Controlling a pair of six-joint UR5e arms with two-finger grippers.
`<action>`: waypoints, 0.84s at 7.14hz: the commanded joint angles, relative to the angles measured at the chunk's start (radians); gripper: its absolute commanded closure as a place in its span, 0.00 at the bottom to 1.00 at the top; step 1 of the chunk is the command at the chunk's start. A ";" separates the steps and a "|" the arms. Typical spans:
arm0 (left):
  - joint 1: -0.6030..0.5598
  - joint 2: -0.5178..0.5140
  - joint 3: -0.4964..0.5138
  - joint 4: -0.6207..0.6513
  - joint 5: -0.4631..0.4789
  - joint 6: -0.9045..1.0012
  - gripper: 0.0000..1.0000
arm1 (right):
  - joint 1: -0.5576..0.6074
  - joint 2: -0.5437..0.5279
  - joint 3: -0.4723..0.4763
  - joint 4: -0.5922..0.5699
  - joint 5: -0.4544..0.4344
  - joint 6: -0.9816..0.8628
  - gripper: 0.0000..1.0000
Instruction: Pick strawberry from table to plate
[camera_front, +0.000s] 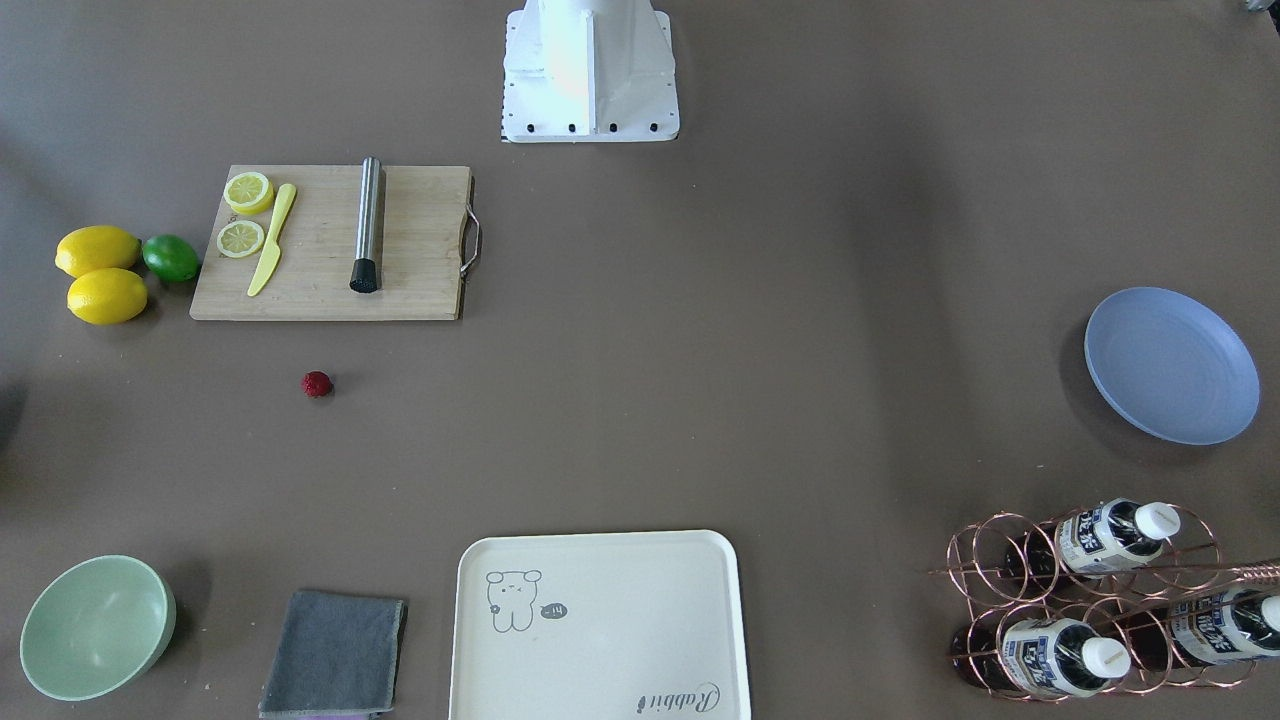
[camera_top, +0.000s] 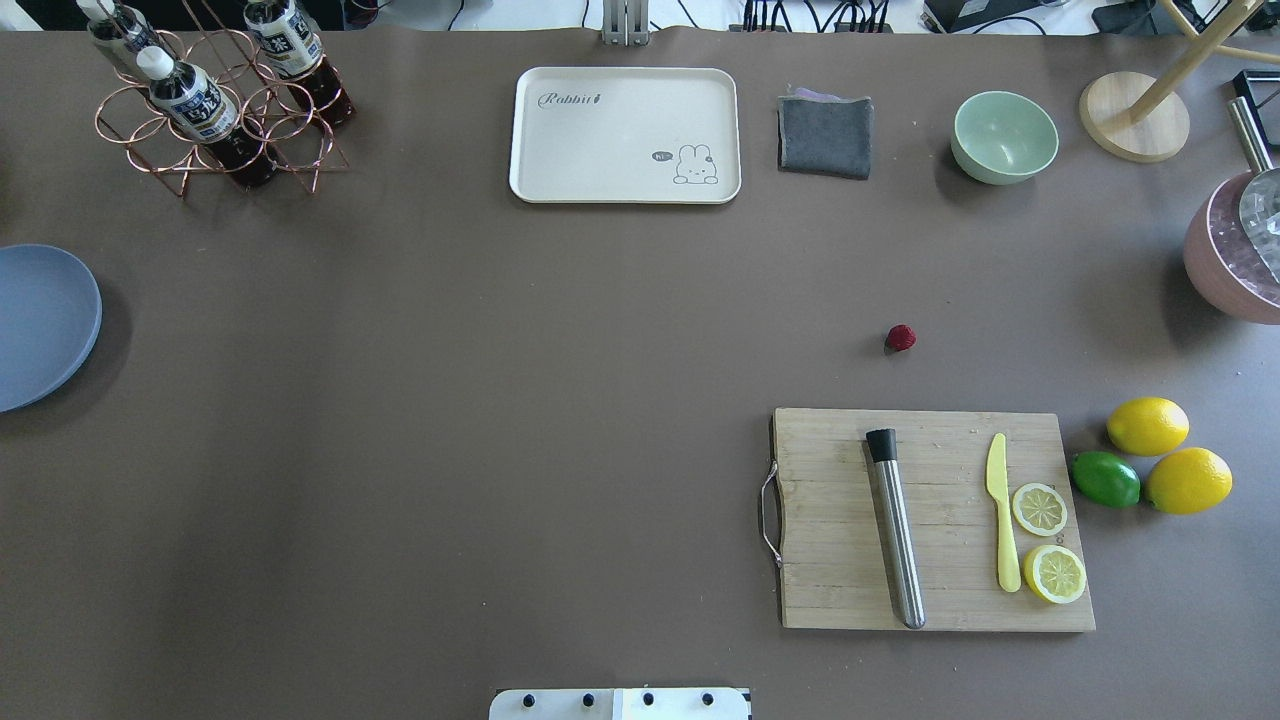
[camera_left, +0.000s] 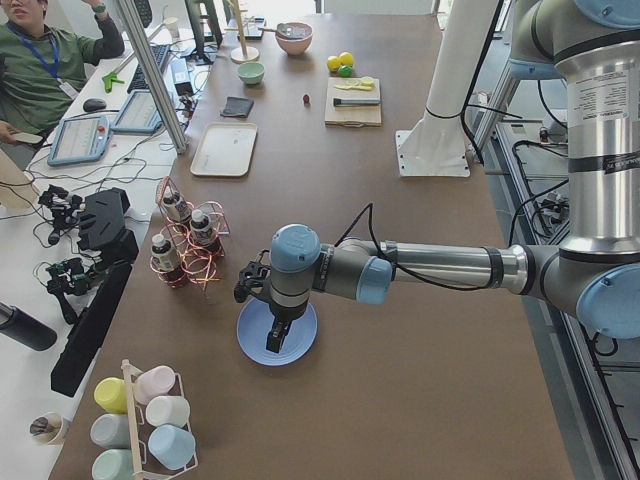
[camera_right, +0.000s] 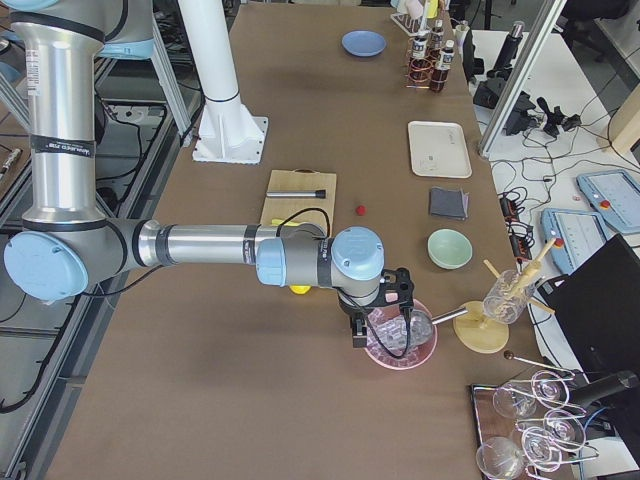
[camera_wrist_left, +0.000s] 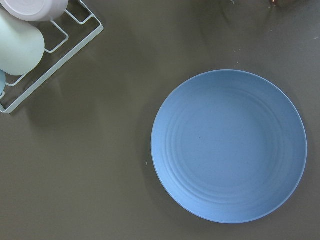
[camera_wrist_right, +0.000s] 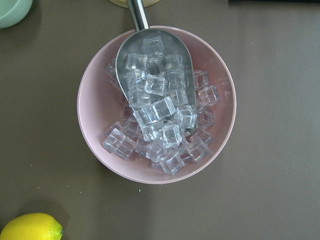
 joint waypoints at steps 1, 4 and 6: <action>-0.001 -0.004 0.002 0.000 -0.003 -0.005 0.02 | 0.006 -0.015 0.014 0.000 -0.004 -0.002 0.00; -0.002 -0.011 -0.024 0.003 -0.006 -0.006 0.02 | 0.008 -0.018 0.014 0.002 0.002 0.000 0.00; -0.002 0.001 -0.003 -0.006 -0.008 0.000 0.02 | 0.008 -0.019 0.014 0.002 0.002 -0.002 0.00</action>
